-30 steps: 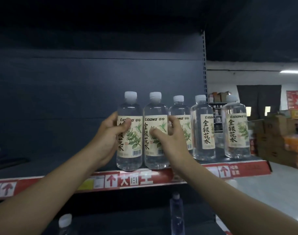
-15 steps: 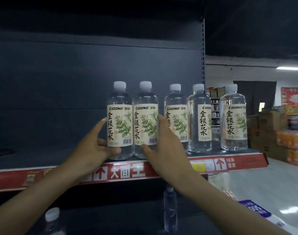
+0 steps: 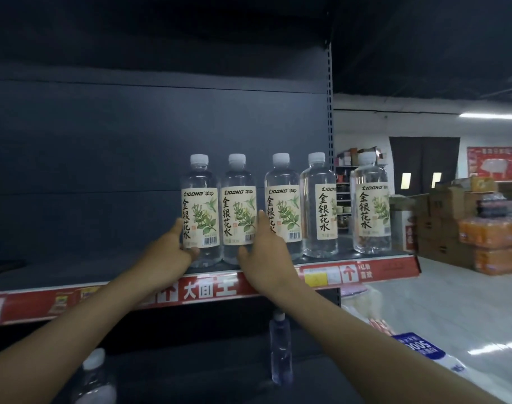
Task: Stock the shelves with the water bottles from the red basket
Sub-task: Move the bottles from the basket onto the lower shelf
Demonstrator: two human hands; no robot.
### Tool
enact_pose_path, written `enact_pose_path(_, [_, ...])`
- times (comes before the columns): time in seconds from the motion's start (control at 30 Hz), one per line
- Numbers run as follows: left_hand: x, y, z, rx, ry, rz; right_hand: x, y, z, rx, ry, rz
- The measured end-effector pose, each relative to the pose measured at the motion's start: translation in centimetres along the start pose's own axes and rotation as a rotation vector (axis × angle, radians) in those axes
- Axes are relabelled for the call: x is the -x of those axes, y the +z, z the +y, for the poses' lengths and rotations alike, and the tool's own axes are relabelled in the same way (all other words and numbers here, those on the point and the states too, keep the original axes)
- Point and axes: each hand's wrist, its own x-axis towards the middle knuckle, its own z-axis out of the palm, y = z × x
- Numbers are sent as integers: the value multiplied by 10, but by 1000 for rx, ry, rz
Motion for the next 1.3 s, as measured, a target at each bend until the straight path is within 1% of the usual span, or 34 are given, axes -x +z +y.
enact_pose_path(0.07, [16,-1,5,-208,53,32,11,-7,-2,46,-26,-34])
enact_pose_path(0.2, [60,14,-3,-579,196,80,44,-23,4,215,-177,-99])
enact_pose_path(0.27, [90,32,-13,-676,261,61,69,-31,11,295,-193,-173])
enact_pose_path(0.37, [150,70,-27,-728,329,-65,124,-37,32,351,-127,-299])
enact_pose_path(0.47, [212,115,-48,-785,310,-249,197,-39,66,414,-63,-418])
enact_pose_path(0.53, [253,148,-62,-762,288,-379,251,-43,92,434,8,-509])
enact_pose_path(0.63, [298,187,-86,-692,278,-492,317,-52,126,464,95,-622])
enact_pose_path(0.77, [344,250,-128,-631,200,-727,391,-56,178,433,331,-773])
enact_pose_path(0.97, [389,331,-192,-638,31,-1153,461,-38,242,341,524,-980])
enact_pose_path(1.03, [399,350,-211,-678,76,-1241,479,-24,261,351,556,-1064])
enact_pose_path(1.07, [401,358,-218,-707,143,-1263,485,-15,269,378,567,-1095])
enact_pose_path(1.1, [404,364,-224,-742,221,-1285,491,-6,275,420,573,-1100])
enact_pose_path(1.17, [408,376,-232,-800,330,-1331,503,11,284,408,595,-1100])
enact_pose_path(1.23, [412,385,-236,-854,355,-1340,517,26,292,382,590,-1148])
enact_pose_path(1.3, [413,391,-239,-835,377,-1315,533,38,301,390,574,-1203])
